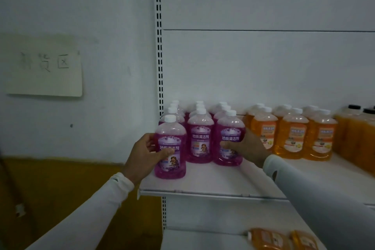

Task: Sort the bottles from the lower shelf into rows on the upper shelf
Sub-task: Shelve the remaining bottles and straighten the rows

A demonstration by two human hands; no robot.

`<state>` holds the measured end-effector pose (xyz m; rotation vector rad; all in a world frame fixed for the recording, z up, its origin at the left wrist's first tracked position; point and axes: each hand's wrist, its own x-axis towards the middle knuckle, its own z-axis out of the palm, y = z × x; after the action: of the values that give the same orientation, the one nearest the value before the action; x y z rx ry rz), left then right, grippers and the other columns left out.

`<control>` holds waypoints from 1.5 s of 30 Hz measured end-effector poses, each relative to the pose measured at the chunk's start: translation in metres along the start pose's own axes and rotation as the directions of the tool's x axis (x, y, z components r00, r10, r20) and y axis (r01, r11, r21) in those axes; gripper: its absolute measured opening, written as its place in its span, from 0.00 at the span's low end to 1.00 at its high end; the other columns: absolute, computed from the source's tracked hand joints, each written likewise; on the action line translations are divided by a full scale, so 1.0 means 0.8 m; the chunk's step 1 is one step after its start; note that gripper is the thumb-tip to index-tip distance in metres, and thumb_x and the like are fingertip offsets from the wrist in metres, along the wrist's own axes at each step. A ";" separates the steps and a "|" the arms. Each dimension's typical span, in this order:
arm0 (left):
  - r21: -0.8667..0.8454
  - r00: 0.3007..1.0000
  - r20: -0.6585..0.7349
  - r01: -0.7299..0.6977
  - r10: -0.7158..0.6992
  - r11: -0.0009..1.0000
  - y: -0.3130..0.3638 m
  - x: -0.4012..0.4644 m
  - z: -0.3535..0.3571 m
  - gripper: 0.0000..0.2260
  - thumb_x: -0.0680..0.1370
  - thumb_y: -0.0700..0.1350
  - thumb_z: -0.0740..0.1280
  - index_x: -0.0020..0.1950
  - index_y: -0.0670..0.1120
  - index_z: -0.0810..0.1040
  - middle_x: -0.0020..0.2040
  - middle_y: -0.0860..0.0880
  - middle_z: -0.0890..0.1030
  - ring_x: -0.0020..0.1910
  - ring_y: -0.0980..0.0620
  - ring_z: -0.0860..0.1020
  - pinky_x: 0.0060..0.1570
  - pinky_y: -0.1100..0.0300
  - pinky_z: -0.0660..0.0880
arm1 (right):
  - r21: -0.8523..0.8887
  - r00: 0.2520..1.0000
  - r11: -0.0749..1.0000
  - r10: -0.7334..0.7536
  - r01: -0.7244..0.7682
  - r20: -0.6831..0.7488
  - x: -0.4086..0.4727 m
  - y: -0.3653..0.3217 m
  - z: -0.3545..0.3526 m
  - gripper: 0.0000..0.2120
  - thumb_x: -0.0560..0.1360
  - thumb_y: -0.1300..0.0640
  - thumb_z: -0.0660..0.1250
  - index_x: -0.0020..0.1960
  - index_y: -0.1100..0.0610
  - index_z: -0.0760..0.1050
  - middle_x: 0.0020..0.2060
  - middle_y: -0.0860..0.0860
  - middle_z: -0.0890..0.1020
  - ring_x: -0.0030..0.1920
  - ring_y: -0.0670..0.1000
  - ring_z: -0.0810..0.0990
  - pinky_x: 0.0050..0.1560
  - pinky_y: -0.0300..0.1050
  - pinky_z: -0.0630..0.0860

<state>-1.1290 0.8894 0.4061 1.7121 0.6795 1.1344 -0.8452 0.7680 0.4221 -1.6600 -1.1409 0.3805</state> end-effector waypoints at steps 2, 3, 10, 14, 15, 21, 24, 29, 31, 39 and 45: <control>0.014 1.000 0.009 -0.010 0.010 1.000 -0.008 0.006 -0.008 0.23 0.66 0.45 0.79 0.58 0.45 0.75 0.52 0.48 0.82 0.50 0.50 0.82 0.46 0.57 0.81 | -0.029 1.000 1.000 0.011 -0.012 -0.028 0.004 0.001 0.004 0.34 0.65 0.51 0.80 0.68 0.50 0.69 0.58 0.49 0.82 0.57 0.52 0.82 0.57 0.58 0.80; 0.039 1.000 0.015 -0.020 0.019 0.999 -0.010 0.010 -0.011 0.26 0.65 0.48 0.80 0.59 0.45 0.75 0.53 0.48 0.82 0.51 0.51 0.81 0.47 0.56 0.81 | -0.044 0.999 0.999 0.011 -0.013 -0.043 0.004 0.002 0.006 0.35 0.65 0.51 0.79 0.68 0.50 0.69 0.59 0.48 0.82 0.57 0.52 0.82 0.57 0.58 0.80; 0.073 0.998 0.049 -0.034 0.030 0.997 -0.021 0.028 -0.013 0.33 0.62 0.57 0.80 0.62 0.45 0.74 0.56 0.49 0.81 0.55 0.51 0.80 0.53 0.52 0.80 | -0.066 0.997 0.997 0.023 -0.028 -0.077 0.001 0.003 0.015 0.29 0.68 0.54 0.77 0.66 0.51 0.71 0.56 0.47 0.81 0.54 0.50 0.81 0.55 0.51 0.80; 0.093 0.998 0.053 -0.035 0.030 0.995 -0.020 0.031 -0.007 0.32 0.63 0.54 0.76 0.63 0.45 0.73 0.56 0.49 0.81 0.55 0.52 0.80 0.50 0.58 0.79 | -0.061 0.998 0.998 0.028 -0.032 -0.062 0.000 0.001 0.017 0.25 0.70 0.52 0.76 0.62 0.45 0.70 0.55 0.45 0.81 0.55 0.50 0.81 0.56 0.51 0.79; 0.092 0.998 0.050 -0.032 0.028 0.995 -0.020 0.031 -0.006 0.31 0.63 0.54 0.75 0.63 0.44 0.73 0.56 0.49 0.81 0.55 0.52 0.79 0.50 0.59 0.79 | -0.067 0.998 0.997 0.028 -0.031 -0.058 0.001 0.000 0.017 0.24 0.70 0.52 0.76 0.62 0.45 0.70 0.55 0.45 0.81 0.55 0.50 0.81 0.56 0.51 0.79; 0.119 0.999 0.038 0.023 -0.027 0.993 -0.013 0.009 -0.006 0.31 0.65 0.54 0.75 0.65 0.46 0.71 0.57 0.49 0.79 0.56 0.53 0.78 0.58 0.49 0.78 | -0.101 1.000 0.995 0.023 -0.025 -0.018 -0.006 -0.007 0.011 0.29 0.70 0.52 0.76 0.68 0.49 0.69 0.59 0.47 0.81 0.59 0.51 0.80 0.59 0.53 0.79; 0.243 0.993 -0.086 -0.054 0.077 0.968 -0.004 -0.011 -0.015 0.32 0.68 0.51 0.77 0.68 0.45 0.69 0.60 0.50 0.75 0.57 0.51 0.76 0.55 0.58 0.75 | -0.194 0.998 0.980 0.055 -0.049 0.026 -0.014 -0.008 0.004 0.31 0.71 0.51 0.76 0.70 0.49 0.68 0.62 0.49 0.79 0.62 0.53 0.78 0.63 0.55 0.77; 0.446 0.921 0.015 -0.354 0.389 0.822 0.027 -0.030 -0.001 0.23 0.70 0.47 0.76 0.62 0.44 0.73 0.53 0.51 0.74 0.51 0.54 0.74 0.49 0.70 0.71 | -0.436 0.984 0.886 0.177 -0.158 0.004 -0.034 -0.015 -0.027 0.28 0.73 0.48 0.74 0.69 0.54 0.70 0.64 0.52 0.78 0.62 0.56 0.76 0.64 0.54 0.73; 0.497 0.894 0.181 -0.442 0.409 0.747 0.033 -0.028 0.020 0.22 0.71 0.48 0.76 0.60 0.44 0.75 0.53 0.50 0.76 0.51 0.52 0.76 0.52 0.63 0.74 | -0.538 0.980 0.824 0.195 -0.178 -0.026 -0.042 -0.018 -0.041 0.27 0.73 0.45 0.73 0.67 0.55 0.71 0.64 0.53 0.78 0.60 0.55 0.77 0.62 0.53 0.74; 0.521 0.739 0.627 -0.634 0.248 0.571 0.071 -0.018 0.135 0.24 0.77 0.55 0.67 0.70 0.47 0.69 0.65 0.48 0.74 0.63 0.48 0.73 0.63 0.54 0.70 | -0.701 0.970 0.675 0.214 -0.232 -0.115 -0.099 -0.043 -0.117 0.23 0.76 0.47 0.69 0.69 0.53 0.72 0.66 0.49 0.76 0.66 0.55 0.75 0.68 0.54 0.69; 0.343 0.560 0.778 -0.759 0.285 0.554 0.091 -0.054 0.232 0.26 0.79 0.57 0.63 0.74 0.50 0.64 0.73 0.50 0.67 0.71 0.50 0.66 0.70 0.54 0.65 | -0.733 0.938 0.586 0.220 -0.346 -0.267 -0.171 -0.031 -0.179 0.24 0.76 0.45 0.69 0.67 0.55 0.74 0.64 0.51 0.78 0.62 0.54 0.77 0.63 0.49 0.74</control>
<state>-0.9823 0.7505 0.4318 2.9140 0.0015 0.5724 -0.8230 0.5741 0.4650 -2.6145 -0.9658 -0.0863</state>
